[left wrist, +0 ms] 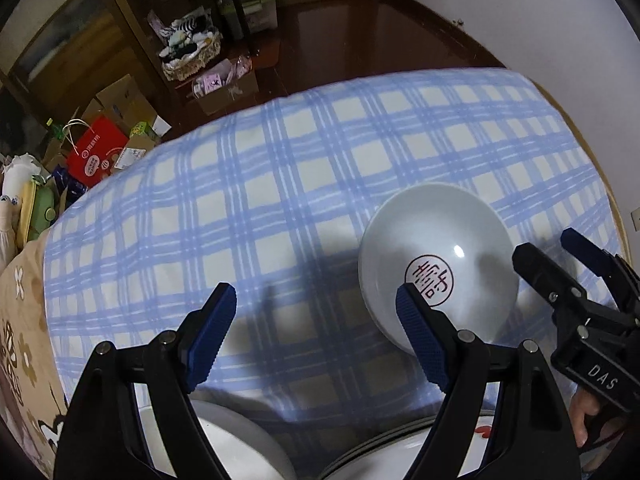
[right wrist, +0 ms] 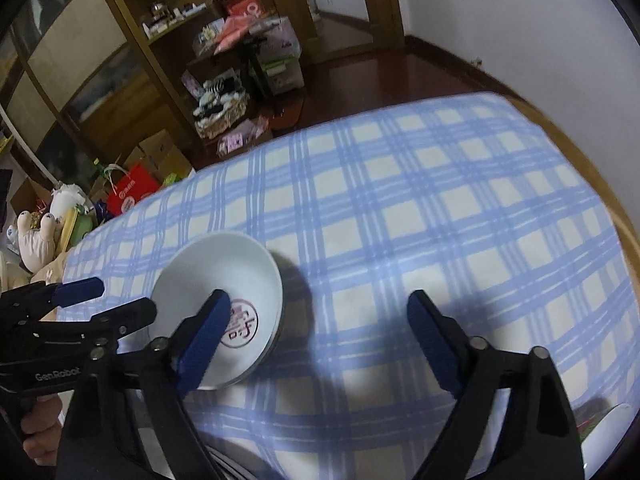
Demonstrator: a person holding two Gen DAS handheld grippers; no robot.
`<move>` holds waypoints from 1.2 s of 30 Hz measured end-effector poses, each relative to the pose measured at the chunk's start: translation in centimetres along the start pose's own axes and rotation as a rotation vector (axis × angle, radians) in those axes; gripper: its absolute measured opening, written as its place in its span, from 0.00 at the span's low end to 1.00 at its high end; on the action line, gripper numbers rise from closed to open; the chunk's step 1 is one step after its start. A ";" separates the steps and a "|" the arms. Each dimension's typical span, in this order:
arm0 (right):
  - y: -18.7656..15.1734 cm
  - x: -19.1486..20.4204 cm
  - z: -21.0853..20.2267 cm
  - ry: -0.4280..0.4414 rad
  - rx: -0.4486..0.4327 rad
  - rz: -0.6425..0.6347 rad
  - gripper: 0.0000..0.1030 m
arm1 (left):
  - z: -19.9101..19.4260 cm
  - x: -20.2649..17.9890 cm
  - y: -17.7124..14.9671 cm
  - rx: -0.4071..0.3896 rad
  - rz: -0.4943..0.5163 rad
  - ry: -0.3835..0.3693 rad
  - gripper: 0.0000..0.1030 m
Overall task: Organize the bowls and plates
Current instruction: 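Close the left gripper on the bowl rim while the right gripper closes on the opposite rim, then lift the red-character bowl with both grippers and carry it over the white bowl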
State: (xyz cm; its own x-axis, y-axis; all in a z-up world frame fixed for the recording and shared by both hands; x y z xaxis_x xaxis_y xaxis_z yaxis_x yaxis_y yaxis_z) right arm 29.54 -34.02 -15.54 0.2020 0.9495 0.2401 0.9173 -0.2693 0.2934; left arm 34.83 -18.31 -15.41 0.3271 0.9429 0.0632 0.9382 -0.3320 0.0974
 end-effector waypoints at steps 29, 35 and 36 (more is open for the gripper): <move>-2.6 2.5 1.4 0.024 0.054 -0.053 0.10 | 1.3 -2.5 -0.6 0.030 0.060 -0.133 0.08; -2.7 3.5 -0.1 0.038 0.030 -0.066 0.10 | -0.4 -1.4 -1.4 0.010 0.041 -0.134 0.08; -2.7 3.8 -0.3 0.039 0.024 -0.072 0.10 | -0.8 -1.3 -1.5 0.004 0.041 -0.130 0.08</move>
Point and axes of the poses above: each gripper's, at about its wrist camera, not at the fingertips, and z roughly the way its jaws point, x to its left, y to its top, the point moved 6 cm from there along z, roughly the way its jaws point, and after that the axes turned 13 degrees about x, right-handed, at the moved point
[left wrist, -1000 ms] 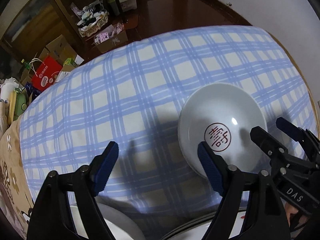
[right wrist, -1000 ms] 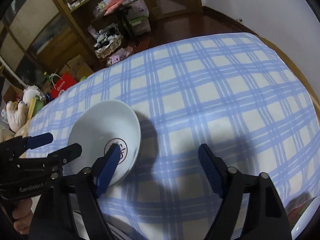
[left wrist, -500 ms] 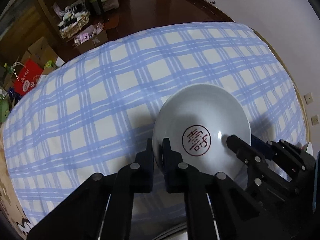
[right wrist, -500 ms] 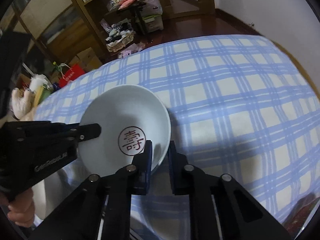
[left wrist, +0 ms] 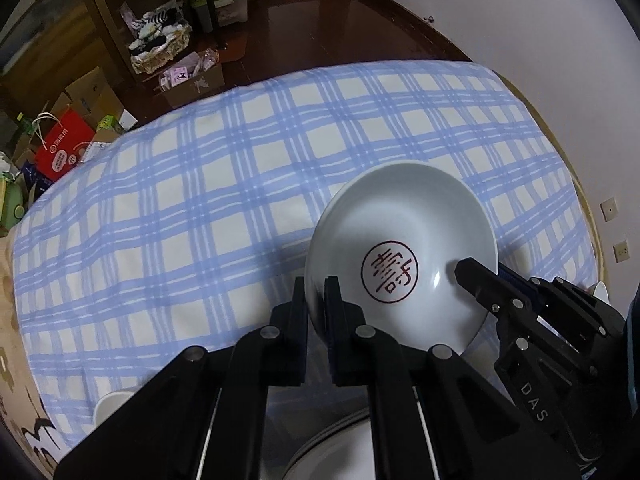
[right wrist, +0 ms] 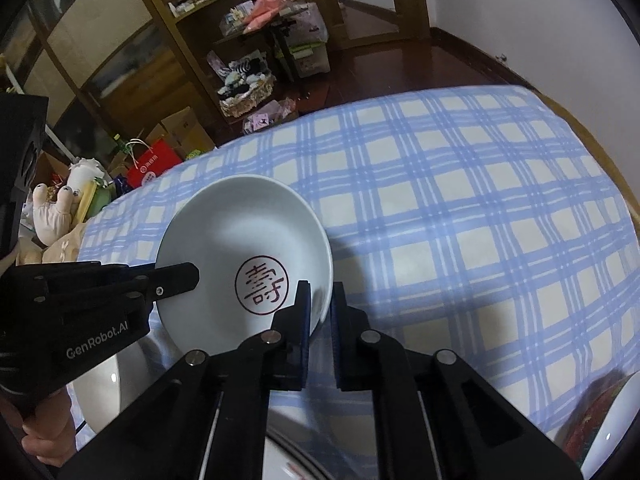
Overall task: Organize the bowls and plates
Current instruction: 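Lift the red-character bowl with both grippers and carry it over the white bowl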
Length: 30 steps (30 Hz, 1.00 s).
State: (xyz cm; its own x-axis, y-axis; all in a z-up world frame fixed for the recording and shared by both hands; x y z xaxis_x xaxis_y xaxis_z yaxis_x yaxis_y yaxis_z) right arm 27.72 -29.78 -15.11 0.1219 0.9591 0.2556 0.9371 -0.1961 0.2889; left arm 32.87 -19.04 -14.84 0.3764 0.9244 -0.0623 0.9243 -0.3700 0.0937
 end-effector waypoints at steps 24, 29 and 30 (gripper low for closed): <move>-2.9 9.2 -5.7 0.041 -0.083 -0.197 0.09 | -7.4 5.6 -8.6 -0.113 -0.153 0.010 0.09; -4.0 11.6 -6.1 0.045 -0.084 -0.248 0.09 | -8.2 7.3 -11.0 -0.133 -0.190 0.013 0.10; -4.3 12.1 -6.1 0.044 -0.085 -0.258 0.09 | -8.3 7.7 -11.4 -0.136 -0.199 0.014 0.10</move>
Point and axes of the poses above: each gripper's, at about its wrist camera, not at the fingertips, and z roughly the way its jaws point, x to its left, y to its top, the point moved 6 cm from there along z, roughly the way its jaws point, and after that the axes turned 13 degrees about x, right-handed, at the moved point
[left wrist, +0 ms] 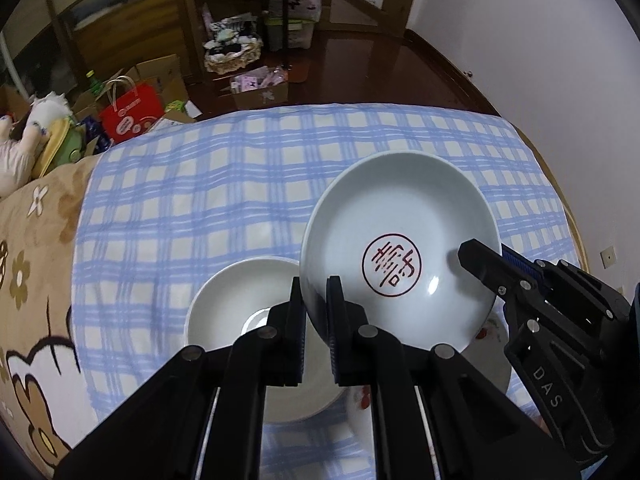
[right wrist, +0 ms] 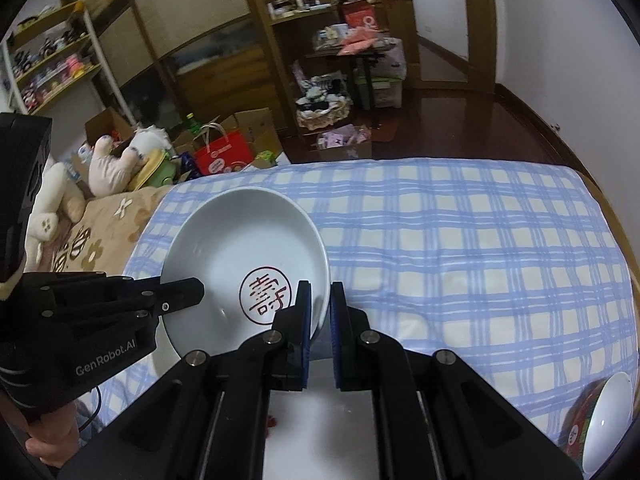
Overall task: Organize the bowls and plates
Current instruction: 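Lift the red-character bowl with both grippers and carry it over the white bowl, then lower the red-character bowl into the white bowl with both grippers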
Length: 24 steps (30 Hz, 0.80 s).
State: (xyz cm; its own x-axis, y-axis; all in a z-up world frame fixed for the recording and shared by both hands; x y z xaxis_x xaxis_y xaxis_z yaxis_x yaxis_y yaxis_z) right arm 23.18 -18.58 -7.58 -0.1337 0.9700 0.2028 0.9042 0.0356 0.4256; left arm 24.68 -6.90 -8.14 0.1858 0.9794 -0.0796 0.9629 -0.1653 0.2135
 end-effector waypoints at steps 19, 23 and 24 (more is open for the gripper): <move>-2.1 5.1 1.3 -0.015 0.037 -0.101 0.09 | 0.3 4.8 -4.2 0.009 -0.098 -0.018 0.09; -2.5 5.5 1.7 -0.034 0.042 -0.116 0.09 | 0.8 5.3 -4.6 0.014 -0.112 -0.032 0.09; -2.6 5.6 1.8 -0.033 0.046 -0.116 0.09 | 1.1 5.5 -4.8 0.020 -0.115 -0.035 0.09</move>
Point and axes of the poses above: each gripper's, at about its wrist camera, not at the fingertips, and z roughly the way its jaws point, x to its left, y to its top, the point moved 6 cm from there along z, roughly the way its jaws point, and after that the axes turned 13 degrees about x, right-handed, at the moved point
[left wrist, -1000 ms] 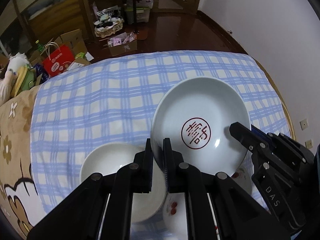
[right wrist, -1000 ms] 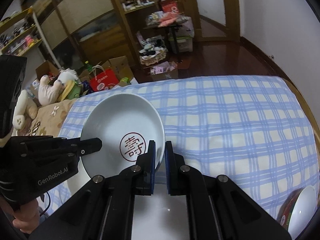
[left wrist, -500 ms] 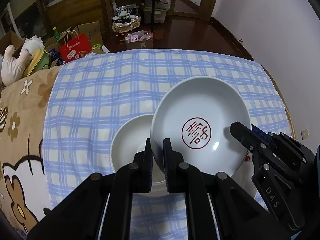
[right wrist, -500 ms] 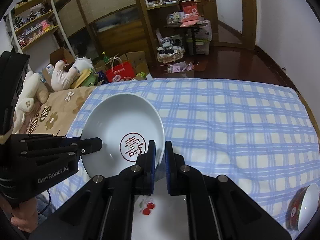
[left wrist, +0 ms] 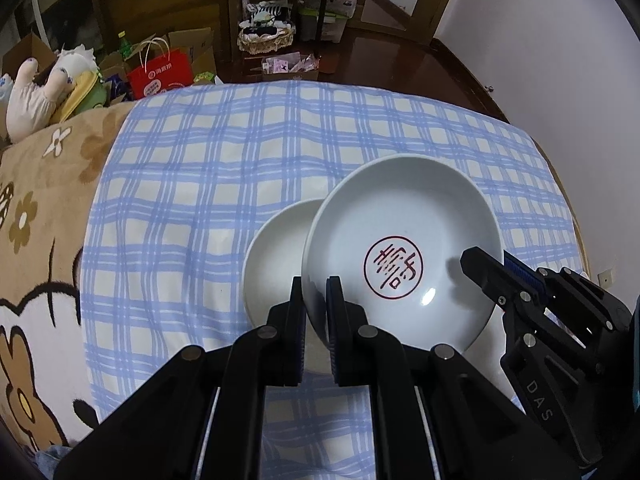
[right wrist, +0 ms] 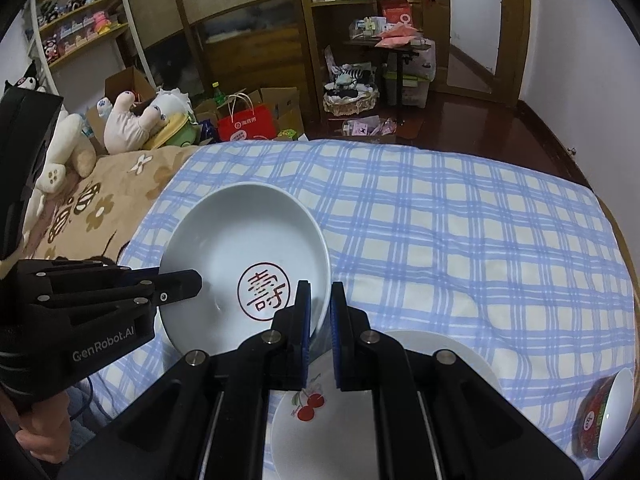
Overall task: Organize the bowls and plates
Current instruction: 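Lower the red-character bowl into the white bowl with both grippers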
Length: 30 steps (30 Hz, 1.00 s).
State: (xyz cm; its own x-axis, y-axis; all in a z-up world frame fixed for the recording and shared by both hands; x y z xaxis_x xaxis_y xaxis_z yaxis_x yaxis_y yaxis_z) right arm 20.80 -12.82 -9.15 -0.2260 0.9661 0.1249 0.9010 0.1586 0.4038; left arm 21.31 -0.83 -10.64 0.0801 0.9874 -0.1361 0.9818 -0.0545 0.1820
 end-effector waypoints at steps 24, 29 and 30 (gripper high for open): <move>-1.0 1.0 4.3 -0.002 0.023 0.012 0.09 | 5.0 1.7 -0.4 0.102 -0.049 0.018 0.12; -1.2 1.3 4.9 -0.011 0.026 -0.002 0.10 | 5.4 1.7 -0.3 0.109 -0.054 0.027 0.11; -1.2 1.2 4.9 -0.006 0.021 0.001 0.10 | 5.4 1.7 -0.3 0.107 -0.054 0.027 0.11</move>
State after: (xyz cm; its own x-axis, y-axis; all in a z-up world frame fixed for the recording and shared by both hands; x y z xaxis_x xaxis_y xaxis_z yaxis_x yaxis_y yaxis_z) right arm 21.27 -10.80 -13.94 -0.2231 0.9674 0.1200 0.9088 0.1619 0.3845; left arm 22.12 0.11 -16.16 0.0234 0.9929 -0.1168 0.9975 -0.0153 0.0694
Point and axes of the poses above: each gripper's, at about its wrist camera, not at the fingertips, and z roughly the way its jaws point, x to its left, y to its top, the point moved 6 cm from there along z, roughly the way its jaws point, and after that the axes turned 13 degrees about x, right-handed, at the moved point
